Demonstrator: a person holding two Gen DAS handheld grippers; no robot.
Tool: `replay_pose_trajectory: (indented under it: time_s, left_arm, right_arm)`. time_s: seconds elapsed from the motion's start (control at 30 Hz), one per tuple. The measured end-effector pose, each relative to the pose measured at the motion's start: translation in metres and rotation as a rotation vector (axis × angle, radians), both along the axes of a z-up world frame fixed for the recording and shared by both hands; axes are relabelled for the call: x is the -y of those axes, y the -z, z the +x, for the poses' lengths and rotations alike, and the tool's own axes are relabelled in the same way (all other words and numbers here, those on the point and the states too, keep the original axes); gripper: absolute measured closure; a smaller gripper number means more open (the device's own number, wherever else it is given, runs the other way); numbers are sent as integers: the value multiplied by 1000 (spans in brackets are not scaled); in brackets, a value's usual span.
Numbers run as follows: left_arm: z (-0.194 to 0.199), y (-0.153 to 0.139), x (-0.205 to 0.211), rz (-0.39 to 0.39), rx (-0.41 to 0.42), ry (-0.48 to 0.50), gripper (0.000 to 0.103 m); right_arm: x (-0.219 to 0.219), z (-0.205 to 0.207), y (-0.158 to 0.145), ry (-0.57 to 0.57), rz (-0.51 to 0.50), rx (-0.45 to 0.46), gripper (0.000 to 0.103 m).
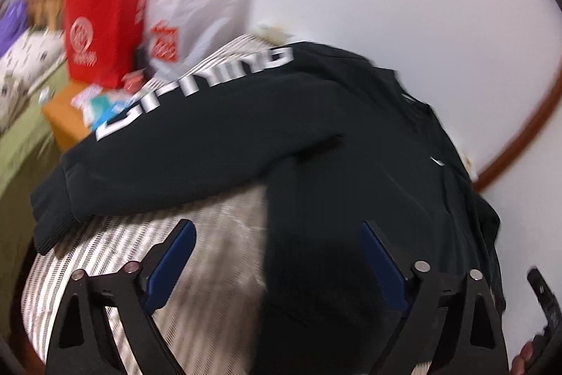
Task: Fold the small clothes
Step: 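Grasp the lettered sleeve cuff with the left tool and lift it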
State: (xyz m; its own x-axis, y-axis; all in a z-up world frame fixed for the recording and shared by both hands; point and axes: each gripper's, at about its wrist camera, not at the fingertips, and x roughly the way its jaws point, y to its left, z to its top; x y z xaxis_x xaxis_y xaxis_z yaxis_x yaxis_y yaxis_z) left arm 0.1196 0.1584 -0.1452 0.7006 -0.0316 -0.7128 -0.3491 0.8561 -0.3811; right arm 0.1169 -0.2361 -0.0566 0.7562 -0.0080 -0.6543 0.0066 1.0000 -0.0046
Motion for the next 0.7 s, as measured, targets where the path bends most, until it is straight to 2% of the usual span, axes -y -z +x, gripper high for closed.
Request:
replay_pose_trajectory:
  time_s: [0.13,0.2,0.3,0.33,0.4,0.43,0.5,0.53,0.57,0.7]
  left_arm:
    - [10,28,-27,-46,-59,-82,23]
    - [12,38,-38,-78,-54,-111,24]
    - [15,36,-42,-28,-55,-143,24]
    - [17,37,-46,-28,-55,-159,28]
    - [18,37,-53,-43,-48,-201,36]
    - [20,37,-56,-41,-54,-221,45]
    - [26,38,-62,-17,-81,-250,65]
    - [29,38,-62,6,-99,-254,87]
    - [34,36,-62,31,-113,-248,93]
    - [48,8,-47,152,-96,-209,96]
  right_arm:
    - [-6,21,14,11,10,-44,0]
    - [-9,29,20,11,7,-64,0]
    - [-16,39,28,2,-11,-84,0]
    - [-18,41,30,-1,-14,-88,0]
    - [-20,45,33,-4,-13,-100,0]
    - [-21,47,34,-7,-11,-103,0]
    - [-21,50,36,-14,-10,-108,0]
    - [-21,51,36,-16,-11,-108,0]
    - [-20,52,36,-21,-12,-107,0]
    - [-12,56,32,-35,-13,-92,0]
